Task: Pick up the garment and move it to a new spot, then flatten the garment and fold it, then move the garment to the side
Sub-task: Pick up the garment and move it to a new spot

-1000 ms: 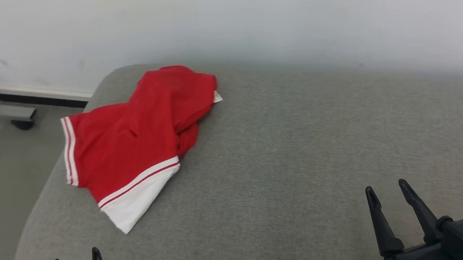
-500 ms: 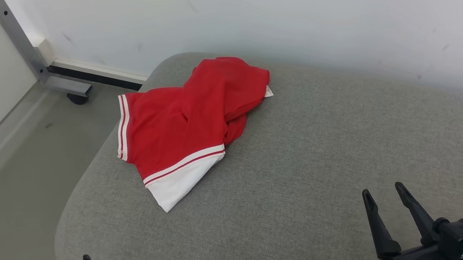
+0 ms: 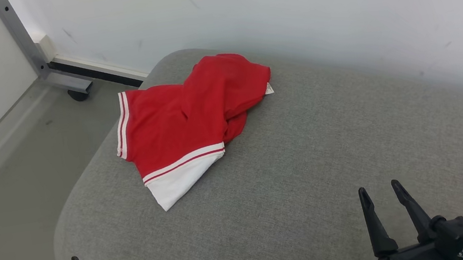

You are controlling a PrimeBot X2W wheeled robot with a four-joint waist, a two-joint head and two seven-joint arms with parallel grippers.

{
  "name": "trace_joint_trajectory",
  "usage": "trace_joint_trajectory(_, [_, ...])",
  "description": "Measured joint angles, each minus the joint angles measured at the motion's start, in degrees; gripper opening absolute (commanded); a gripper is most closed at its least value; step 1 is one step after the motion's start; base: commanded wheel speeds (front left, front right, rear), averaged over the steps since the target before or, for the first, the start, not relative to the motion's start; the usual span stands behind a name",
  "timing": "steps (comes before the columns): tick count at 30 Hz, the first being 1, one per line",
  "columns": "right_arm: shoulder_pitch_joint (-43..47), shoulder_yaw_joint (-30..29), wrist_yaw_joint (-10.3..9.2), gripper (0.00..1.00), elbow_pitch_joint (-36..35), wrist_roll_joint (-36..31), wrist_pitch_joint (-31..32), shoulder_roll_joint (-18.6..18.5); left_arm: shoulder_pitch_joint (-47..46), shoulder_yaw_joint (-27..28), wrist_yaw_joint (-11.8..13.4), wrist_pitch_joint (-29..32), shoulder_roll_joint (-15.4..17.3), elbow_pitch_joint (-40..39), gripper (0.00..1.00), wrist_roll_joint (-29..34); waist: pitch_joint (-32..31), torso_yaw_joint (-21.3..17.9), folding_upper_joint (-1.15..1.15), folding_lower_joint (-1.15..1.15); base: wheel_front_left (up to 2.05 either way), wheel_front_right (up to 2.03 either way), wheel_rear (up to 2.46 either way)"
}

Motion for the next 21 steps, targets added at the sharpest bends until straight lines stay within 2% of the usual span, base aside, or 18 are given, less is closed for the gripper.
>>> trace_joint_trajectory(6, [-1.21,-0.74,0.0,1.0,-1.57,-0.99,-0.09,0.01,-2.54,0.51,-0.79,-0.64,0.31,1.46,1.0,-1.85,0.82,-1.86,0.0,0.0,0.0,0.0,0.0])
trace_joint_trajectory(8, [-1.99,-1.87,0.0,1.0,-2.32,-2.11,-0.08,0.01,-7.57,1.41,-2.31,-0.81,2.1,2.96,1.0,-3.03,1.91,-4.23,0.0,0.0,0.0,0.0,0.0])
trace_joint_trajectory(13, [-3.32,-2.83,0.0,1.0,-3.67,-3.35,0.34,0.01,-15.06,3.01,-4.28,-0.35,4.42,5.32,1.0,-5.97,3.38,-7.2,0.0,0.01,0.0,0.0,0.0])
trace_joint_trajectory(21, [-6.81,-3.56,0.0,1.0,-7.01,-3.85,0.2,0.02,-29.46,5.97,-7.97,2.43,10.43,9.21,1.0,-10.39,8.41,-13.57,0.0,0.01,0.0,0.0,0.0])
